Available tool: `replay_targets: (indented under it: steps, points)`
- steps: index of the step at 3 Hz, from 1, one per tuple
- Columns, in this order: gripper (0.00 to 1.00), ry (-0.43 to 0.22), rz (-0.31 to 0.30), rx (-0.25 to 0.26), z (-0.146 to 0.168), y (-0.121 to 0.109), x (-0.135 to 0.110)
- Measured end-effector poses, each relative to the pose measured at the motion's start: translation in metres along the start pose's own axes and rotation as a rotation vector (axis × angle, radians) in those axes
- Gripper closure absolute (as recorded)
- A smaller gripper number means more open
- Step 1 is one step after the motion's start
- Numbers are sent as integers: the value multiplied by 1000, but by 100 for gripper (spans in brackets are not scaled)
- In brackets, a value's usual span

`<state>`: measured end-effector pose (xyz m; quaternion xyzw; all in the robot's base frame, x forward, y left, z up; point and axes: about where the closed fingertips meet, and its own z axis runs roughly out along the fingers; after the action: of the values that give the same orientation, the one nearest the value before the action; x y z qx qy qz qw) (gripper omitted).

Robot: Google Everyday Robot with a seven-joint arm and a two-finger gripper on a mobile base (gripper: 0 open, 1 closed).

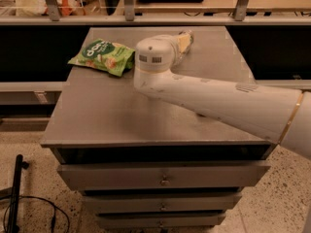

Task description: Pick water bottle

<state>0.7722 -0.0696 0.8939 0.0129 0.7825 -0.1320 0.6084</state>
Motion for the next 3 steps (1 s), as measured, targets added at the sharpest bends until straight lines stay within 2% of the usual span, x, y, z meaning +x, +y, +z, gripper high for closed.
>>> replay_targets:
  steps: [1, 2, 3]
  points:
    - [0, -7, 0, 3, -2, 0, 1]
    - [0, 28, 20, 41, 2, -4, 8]
    - [0, 44, 33, 55, 6, -5, 16]
